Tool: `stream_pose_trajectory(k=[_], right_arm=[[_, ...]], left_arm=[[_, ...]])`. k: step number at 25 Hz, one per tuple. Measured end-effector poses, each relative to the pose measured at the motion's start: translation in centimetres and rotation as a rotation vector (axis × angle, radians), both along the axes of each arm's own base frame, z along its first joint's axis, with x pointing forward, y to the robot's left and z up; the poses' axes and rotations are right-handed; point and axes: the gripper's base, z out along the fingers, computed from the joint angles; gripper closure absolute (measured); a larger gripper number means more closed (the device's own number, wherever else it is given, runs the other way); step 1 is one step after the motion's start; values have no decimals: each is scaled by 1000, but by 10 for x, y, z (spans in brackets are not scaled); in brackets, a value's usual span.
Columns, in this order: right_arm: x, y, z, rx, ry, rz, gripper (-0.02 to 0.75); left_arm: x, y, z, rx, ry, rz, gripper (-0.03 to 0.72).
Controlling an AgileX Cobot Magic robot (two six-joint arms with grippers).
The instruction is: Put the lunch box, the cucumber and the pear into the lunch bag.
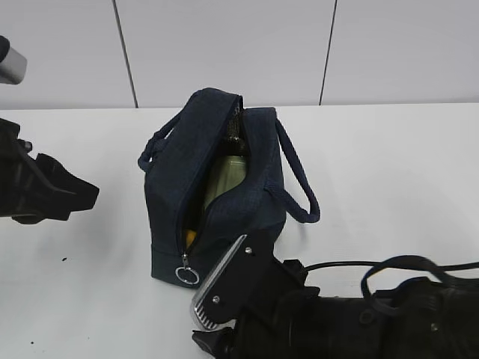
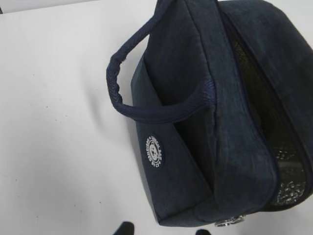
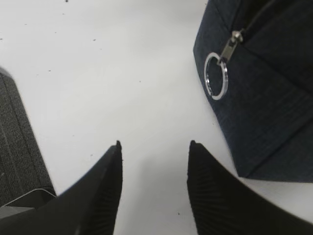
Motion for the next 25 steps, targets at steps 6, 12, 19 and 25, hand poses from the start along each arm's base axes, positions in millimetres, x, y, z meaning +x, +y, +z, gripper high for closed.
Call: stream_pose_trajectory(k=[6,12,19,25], right_arm=[[15,13,-7,38,-3,-64,388],[23,12,-10,56,-10,-176,388],[25,12,-14,49,-28,-179,388],[26,13,-18,49,-34,-181,388]], left_arm=[[0,0,0,0,0,0,446],[0,0,0,0,0,0,447],[0,0,0,0,0,0,448],[0,0,0,0,0,0,448]])
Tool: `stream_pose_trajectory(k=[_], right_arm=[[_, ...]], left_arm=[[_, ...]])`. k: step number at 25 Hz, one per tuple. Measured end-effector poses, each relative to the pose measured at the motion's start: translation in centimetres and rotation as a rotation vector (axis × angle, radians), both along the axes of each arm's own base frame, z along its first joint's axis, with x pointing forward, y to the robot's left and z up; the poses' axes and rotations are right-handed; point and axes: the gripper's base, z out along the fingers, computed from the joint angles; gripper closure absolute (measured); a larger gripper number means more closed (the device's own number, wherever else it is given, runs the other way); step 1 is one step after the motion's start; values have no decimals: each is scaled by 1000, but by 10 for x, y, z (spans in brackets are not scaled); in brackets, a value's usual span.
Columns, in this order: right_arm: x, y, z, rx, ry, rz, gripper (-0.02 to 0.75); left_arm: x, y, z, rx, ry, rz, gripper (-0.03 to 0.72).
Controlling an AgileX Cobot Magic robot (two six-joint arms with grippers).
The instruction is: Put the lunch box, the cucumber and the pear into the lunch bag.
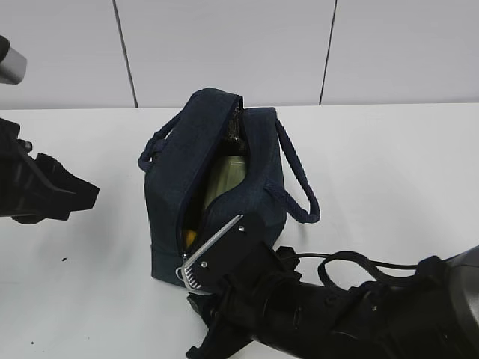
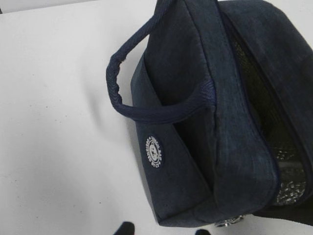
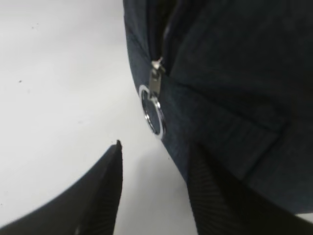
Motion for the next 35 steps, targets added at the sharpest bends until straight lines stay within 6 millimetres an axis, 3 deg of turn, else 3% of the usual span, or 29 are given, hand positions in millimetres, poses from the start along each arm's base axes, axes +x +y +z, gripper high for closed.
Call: stream_pose_trajectory(k=[11,20,35], right_arm=[[12,18,15,29,0,12,388],[10,18,-11,-55,80,19,388],[15,29,-2,-12,36,62,468]], left_arm=[[0,0,0,0,0,0,449],[0,0,0,0,0,0,449],[0,0,0,0,0,0,449]])
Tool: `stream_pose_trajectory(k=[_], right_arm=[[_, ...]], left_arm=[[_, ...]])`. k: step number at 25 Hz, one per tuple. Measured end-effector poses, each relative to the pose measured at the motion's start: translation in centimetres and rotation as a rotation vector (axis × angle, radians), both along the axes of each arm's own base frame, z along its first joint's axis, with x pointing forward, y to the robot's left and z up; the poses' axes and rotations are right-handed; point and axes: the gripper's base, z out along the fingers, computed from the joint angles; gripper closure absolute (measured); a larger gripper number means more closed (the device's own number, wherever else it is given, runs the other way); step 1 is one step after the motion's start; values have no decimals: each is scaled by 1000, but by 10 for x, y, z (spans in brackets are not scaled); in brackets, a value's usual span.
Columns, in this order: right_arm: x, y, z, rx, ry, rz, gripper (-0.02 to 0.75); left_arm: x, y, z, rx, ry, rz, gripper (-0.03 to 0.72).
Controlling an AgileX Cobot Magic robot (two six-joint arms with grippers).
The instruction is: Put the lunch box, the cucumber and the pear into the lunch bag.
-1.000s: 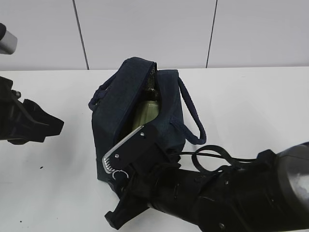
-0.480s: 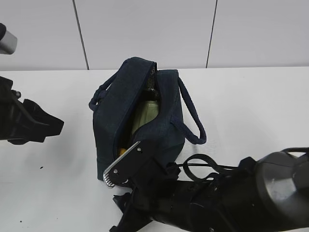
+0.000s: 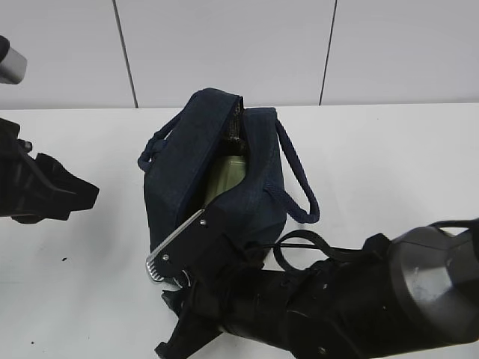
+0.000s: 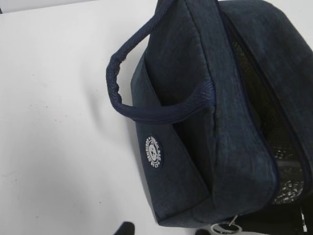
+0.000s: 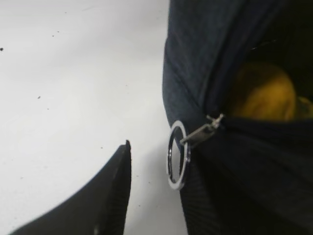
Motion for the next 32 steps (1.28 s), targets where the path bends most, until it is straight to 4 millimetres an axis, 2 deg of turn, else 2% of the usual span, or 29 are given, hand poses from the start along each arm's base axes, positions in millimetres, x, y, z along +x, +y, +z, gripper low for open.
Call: stream_pose_trajectory(k=[4,11,20,23,26,32], right_arm=[[0,0,0,3,-2,7,477],[2,2,3,23,-11,-4,555],[3,3,4,29,-9,-15,565],[3,3,4,30,-9,-15,625],[3,3,4,31,-9,-17,731],[2,2,3,27,8,-31,732]], left_arm=[[0,0,0,0,0,0,449],[0,0,0,0,0,0,450],[0,0,0,0,0,0,450],[0,0,0,0,0,0,450],[0,0,0,0,0,0,450],[0,0,0,0,0,0,450]])
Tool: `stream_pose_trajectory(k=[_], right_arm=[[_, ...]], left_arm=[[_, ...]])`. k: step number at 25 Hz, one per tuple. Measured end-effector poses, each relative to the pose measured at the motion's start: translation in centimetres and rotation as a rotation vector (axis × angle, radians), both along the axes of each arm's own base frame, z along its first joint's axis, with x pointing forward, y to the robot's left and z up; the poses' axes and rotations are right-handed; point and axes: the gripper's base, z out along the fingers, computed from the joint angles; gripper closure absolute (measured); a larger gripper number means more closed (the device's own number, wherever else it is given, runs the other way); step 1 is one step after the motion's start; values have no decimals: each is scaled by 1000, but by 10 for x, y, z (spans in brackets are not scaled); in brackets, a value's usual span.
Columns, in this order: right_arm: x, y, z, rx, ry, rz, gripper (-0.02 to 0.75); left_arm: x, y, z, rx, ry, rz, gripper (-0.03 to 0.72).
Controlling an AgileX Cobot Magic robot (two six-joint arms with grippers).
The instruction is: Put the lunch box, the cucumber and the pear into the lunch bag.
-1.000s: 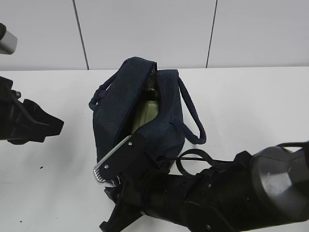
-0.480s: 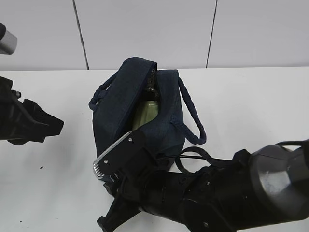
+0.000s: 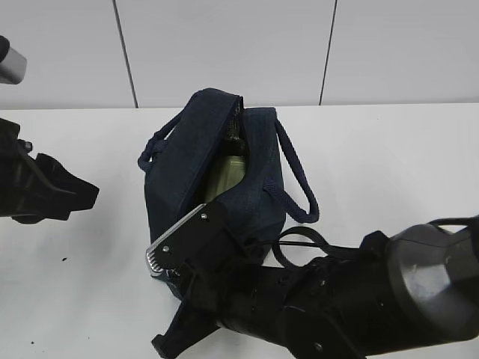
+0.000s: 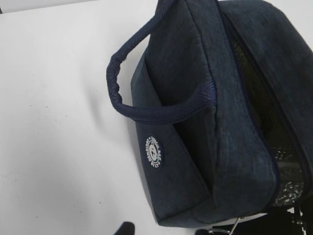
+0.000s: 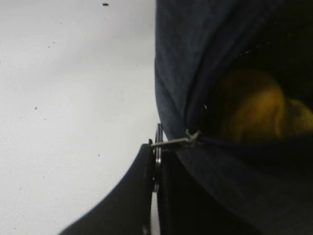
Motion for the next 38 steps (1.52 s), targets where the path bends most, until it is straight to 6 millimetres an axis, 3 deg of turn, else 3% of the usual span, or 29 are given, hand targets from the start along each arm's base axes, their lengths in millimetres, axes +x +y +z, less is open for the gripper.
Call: stream_pose_trajectory(k=[5,12,19,25,29,38], right_arm=[[-5,-4,2,-53,65,5,732],[-15,-12,52,-59,26,76,732],[-19,-14,80,-77,-11,139,732],[-8,4,112,-78,-65,202,732],[2,5,127,-76,-84,199,732],[18,-7,132,-84,-81,151,732]], left_arm=[[0,0,0,0,0,0,450],[0,-1,0,-23,10,9,450],[-1,-3,1,-65,30,24,450],[0,-4,-1,-43,27,-3,449],[3,-5,-7,6,23,-56,439],[-4,-2,-35,90,-18,-167,354]])
